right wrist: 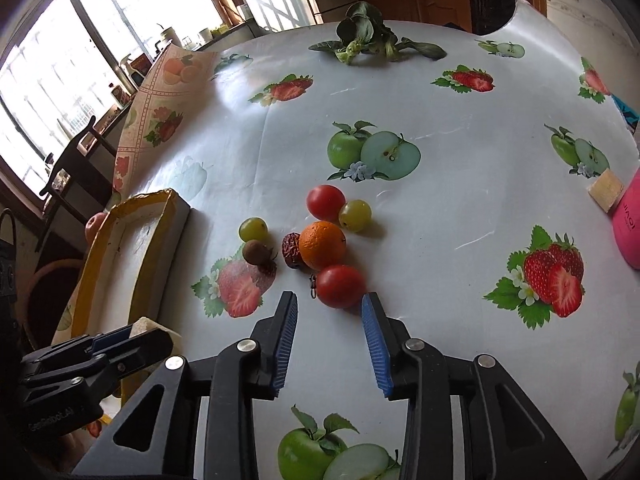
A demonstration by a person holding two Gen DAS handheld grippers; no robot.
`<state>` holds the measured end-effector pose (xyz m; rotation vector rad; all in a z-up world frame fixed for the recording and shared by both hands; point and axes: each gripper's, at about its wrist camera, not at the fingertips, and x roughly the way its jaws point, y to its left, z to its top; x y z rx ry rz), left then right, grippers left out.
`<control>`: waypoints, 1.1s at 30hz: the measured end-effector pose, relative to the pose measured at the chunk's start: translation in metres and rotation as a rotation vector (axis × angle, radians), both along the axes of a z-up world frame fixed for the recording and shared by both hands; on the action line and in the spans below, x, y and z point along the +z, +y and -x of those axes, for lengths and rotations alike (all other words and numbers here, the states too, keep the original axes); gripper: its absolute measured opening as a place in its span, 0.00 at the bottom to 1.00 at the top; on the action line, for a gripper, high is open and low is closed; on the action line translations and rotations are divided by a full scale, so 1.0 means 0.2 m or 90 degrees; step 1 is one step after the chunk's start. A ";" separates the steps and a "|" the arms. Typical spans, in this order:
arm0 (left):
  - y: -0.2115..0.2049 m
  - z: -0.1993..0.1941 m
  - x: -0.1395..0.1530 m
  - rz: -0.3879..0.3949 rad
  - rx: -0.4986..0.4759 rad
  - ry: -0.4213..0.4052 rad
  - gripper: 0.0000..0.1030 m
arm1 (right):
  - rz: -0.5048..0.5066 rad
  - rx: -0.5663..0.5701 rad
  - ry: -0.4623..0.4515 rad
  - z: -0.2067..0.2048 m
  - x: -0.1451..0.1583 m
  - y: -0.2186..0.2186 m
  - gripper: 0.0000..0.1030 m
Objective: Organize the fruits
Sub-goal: 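Grasp the round pale slice with the left gripper while the right gripper grasps a red tomato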
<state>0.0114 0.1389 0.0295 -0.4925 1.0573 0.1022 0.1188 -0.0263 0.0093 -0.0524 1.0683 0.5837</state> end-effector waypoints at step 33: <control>0.18 0.18 0.15 -0.015 0.036 -0.025 0.29 | 0.000 0.050 -0.009 0.10 0.09 0.22 0.30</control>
